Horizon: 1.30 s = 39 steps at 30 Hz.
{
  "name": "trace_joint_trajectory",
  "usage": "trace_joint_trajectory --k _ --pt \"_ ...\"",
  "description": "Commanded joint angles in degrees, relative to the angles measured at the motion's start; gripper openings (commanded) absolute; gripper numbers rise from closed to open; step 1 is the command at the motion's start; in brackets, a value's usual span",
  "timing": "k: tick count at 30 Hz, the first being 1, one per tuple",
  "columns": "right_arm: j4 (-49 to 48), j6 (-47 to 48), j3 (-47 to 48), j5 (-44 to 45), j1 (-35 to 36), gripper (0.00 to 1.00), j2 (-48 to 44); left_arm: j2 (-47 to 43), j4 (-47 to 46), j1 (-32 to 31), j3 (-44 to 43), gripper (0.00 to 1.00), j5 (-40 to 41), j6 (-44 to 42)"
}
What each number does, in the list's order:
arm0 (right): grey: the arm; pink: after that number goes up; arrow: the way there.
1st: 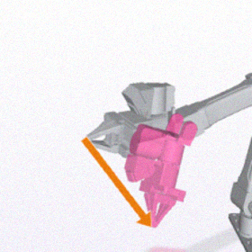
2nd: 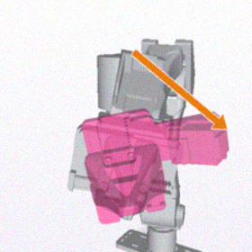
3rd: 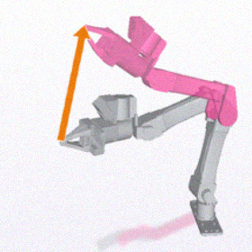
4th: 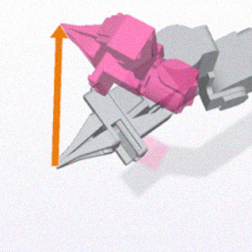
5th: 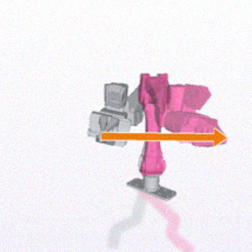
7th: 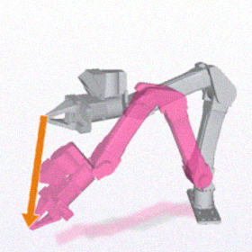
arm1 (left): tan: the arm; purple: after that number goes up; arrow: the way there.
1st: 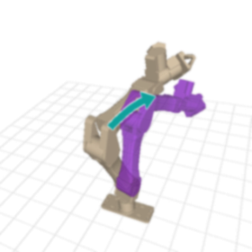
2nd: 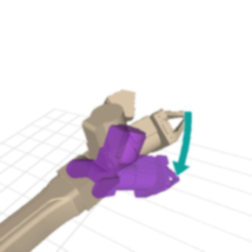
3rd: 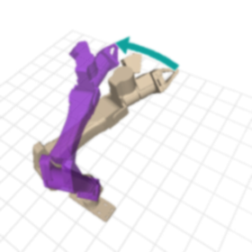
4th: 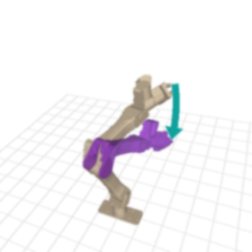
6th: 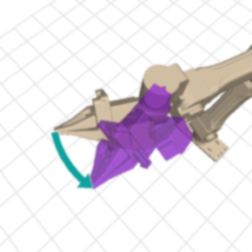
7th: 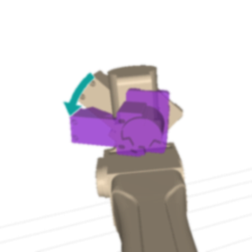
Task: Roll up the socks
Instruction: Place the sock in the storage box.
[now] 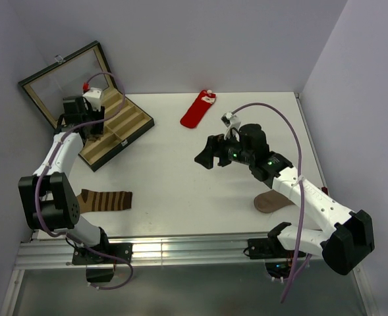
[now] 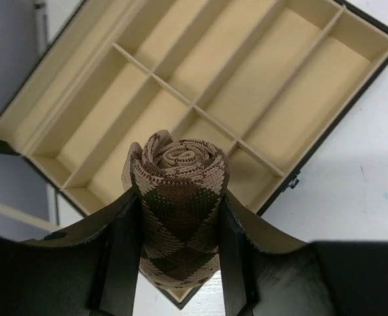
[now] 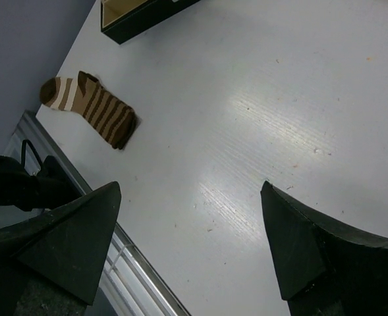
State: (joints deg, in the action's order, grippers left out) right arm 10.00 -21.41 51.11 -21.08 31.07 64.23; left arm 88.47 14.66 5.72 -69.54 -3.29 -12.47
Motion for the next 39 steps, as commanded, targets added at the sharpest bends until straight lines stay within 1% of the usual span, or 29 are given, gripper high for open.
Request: trace_joint_trajectory --k 1,5,8,13,18,25,31,33,38,39 --pt "0.8 0.1 2.6 -2.2 -0.6 0.93 0.8 0.4 -2.4 -0.4 1.4 0.0 -4.1 -2.4" --pt "1.6 1.5 2.2 -1.9 -0.7 0.93 1.0 0.1 -5.6 -0.4 6.7 0.0 -1.6 -2.8" --pt "1.8 2.5 1.9 -1.3 -0.7 0.93 1.1 0.6 -6.7 -0.4 8.0 0.0 -0.9 -3.0" --pt "1.3 3.1 0.9 -1.5 -0.7 0.92 0.6 3.4 -6.3 -0.5 7.6 0.0 -1.0 -3.9" --pt "1.3 4.0 0.1 -1.5 -0.7 0.92 0.5 5.4 -6.3 -0.6 7.5 0.0 1.3 -5.4" --pt "1.8 4.8 0.0 -0.9 -0.7 0.91 0.4 8.1 -1.4 -2.6 5.6 0.0 2.4 -11.5" --pt "2.6 5.5 0.0 -0.5 -0.7 0.9 0.4 11.5 3.2 -3.6 1.3 0.0 1.5 -14.4" --pt "2.8 5.6 0.0 -0.5 -0.7 0.9 0.4 11.9 3.4 -3.7 0.5 0.0 1.4 -15.1" --pt "3.4 5.7 0.3 -0.6 -0.7 0.9 0.7 13.7 6.7 -3.6 -2.3 0.0 -2.2 -16.2" --pt "3.4 5.7 0.4 -0.9 -0.7 0.9 0.9 14.1 9.4 -3.8 -3.1 0.0 -3.4 -16.8"
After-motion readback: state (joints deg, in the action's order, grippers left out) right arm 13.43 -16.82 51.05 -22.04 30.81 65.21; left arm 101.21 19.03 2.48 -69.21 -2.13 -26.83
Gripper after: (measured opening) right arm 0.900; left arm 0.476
